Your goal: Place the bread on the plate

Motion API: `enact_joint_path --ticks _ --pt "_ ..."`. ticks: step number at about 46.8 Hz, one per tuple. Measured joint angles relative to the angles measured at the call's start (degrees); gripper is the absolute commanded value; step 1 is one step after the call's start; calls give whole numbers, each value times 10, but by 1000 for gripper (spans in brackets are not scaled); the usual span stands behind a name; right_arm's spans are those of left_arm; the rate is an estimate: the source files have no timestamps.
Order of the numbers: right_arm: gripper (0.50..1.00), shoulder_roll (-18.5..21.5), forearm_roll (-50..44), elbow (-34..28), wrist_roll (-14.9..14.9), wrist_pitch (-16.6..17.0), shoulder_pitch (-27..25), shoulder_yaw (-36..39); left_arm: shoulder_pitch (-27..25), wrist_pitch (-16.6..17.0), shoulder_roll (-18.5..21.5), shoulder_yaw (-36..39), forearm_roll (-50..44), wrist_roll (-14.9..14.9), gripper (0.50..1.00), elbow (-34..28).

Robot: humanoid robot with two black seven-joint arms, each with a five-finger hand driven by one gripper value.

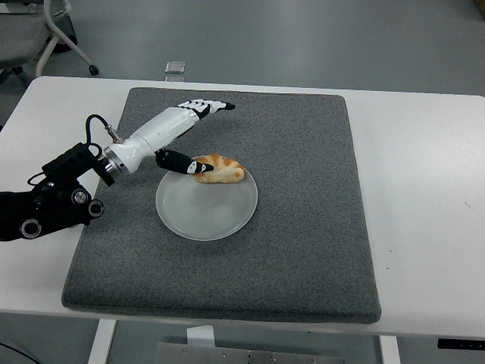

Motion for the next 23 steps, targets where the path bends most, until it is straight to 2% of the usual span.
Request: enact_joint_path --ticks 11,23 --pt "930 0 0 9 0 0 1 0 -12 -145 4 -105 -168 1 990 5" --pt "930 0 0 17 0 0 1 0 -23 -241 8 -152 -301 2 990 59"
